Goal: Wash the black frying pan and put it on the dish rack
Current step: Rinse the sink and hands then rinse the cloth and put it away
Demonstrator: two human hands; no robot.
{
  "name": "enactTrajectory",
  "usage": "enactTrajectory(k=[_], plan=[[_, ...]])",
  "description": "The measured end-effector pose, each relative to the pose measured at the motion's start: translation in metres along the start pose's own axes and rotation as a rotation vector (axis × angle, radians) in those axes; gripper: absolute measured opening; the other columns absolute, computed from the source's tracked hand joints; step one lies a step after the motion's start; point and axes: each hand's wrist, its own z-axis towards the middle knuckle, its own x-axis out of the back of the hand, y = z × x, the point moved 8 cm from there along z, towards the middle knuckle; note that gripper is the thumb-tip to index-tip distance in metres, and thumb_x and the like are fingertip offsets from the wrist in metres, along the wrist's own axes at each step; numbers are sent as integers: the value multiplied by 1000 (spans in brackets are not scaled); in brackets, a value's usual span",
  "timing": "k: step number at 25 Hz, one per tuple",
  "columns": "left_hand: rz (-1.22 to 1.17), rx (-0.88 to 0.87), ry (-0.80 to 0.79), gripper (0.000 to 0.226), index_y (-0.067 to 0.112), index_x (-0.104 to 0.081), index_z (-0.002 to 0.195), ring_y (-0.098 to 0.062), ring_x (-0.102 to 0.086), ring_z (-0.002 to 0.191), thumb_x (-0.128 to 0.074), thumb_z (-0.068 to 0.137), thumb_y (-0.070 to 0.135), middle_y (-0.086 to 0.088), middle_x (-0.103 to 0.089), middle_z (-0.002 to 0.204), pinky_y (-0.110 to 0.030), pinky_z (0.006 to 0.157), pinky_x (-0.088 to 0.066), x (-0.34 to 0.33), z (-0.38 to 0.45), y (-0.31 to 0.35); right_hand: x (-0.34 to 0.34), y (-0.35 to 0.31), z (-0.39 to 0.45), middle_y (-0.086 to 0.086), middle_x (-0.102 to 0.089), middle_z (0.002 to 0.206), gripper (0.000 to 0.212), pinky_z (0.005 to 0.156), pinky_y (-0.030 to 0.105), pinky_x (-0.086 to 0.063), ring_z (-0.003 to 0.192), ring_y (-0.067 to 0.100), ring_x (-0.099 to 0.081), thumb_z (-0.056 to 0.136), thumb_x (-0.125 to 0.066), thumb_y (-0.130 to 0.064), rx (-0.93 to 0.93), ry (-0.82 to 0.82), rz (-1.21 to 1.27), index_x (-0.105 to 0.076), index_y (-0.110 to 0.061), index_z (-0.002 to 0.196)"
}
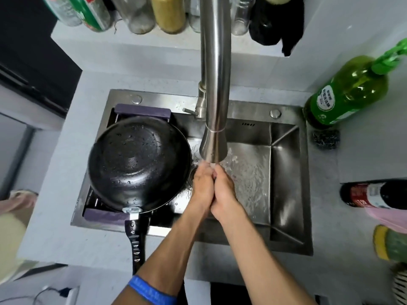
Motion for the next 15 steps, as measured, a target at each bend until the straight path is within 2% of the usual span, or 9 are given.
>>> enactTrajectory(k=[2, 3, 4, 6, 8, 9, 12, 13, 15], plan=[[380, -56, -68, 32, 19, -52, 122, -26, -44, 120, -31, 101, 32, -4, -52, 123, -42, 104, -37, 3, 4, -4, -6, 2, -8, 11, -71, 90, 25, 89, 46, -52, 83, 28, -67, 103, -51, -24, -86, -96, 159, -68, -7, 95], [494, -83, -54, 34, 20, -48, 127, -25, -42, 121, -29, 102, 33, -5, -48, 129, -42, 104, -35, 6, 8, -5, -8, 3, -10, 15, -74, 96, 23, 94, 47, -53, 90, 32, -70, 102, -54, -18, -71, -97, 198, -70, -1, 100], [536, -141, -39, 30, 18, -50, 120, -24, -48, 113, -31, 102, 32, -5, -53, 122, -38, 97, -40, 6, 10, -1, -4, 5, -4, 17, -74, 100, 21, 94, 46, -55, 94, 33, -71, 100, -58, -14, -42, -66, 212, -71, 1, 104], [350, -141, -75, 26, 16, -58, 101, -21, -61, 94, -39, 100, 34, -1, -65, 100, -33, 83, -48, 4, 4, 5, -3, 3, -2, 13, -73, 98, 17, 80, 41, -58, 84, 27, -71, 95, -64, -19, -6, -72, 186, -71, -6, 105], [94, 28, -102, 47, 20, -68, 99, -18, -65, 95, -34, 98, 53, -1, -71, 98, -37, 92, -50, 12, 12, -12, -2, 3, 1, 10, -64, 93, 14, 60, 30, -54, 68, 16, -62, 92, -68, -20, -39, -109, 202, -64, -14, 103], [62, 79, -112, 60, 20, -69, 105, -18, -63, 102, -28, 95, 62, -3, -70, 107, -39, 99, -47, 18, 16, -19, 2, 4, 2, 9, -63, 88, 11, 53, 26, -52, 62, 13, -60, 92, -67, -12, -50, -105, 266, -63, -14, 102], [152, 57, -89, 64, 14, -51, 139, -20, -44, 132, -28, 98, 58, -6, -48, 144, -39, 115, -30, 43, 22, -24, 0, -1, -7, 8, -69, 90, 31, 58, 31, -59, 74, 18, -69, 90, -53, 13, -33, -159, 383, -63, -12, 106], [178, 47, -87, 60, 13, -49, 140, -21, -42, 134, -29, 100, 54, -6, -46, 145, -38, 116, -29, 47, 24, -23, -3, -2, -9, 7, -70, 93, 34, 59, 30, -59, 74, 17, -69, 90, -53, 14, -21, -167, 371, -64, -12, 108], [181, 9, -94, 51, 17, -60, 129, -20, -52, 124, -32, 101, 50, -6, -58, 133, -39, 111, -36, 50, 28, -21, -11, 2, -8, 6, -69, 90, 17, 54, 24, -53, 63, 12, -63, 92, -61, 1, -25, -150, 284, -69, -11, 100]])
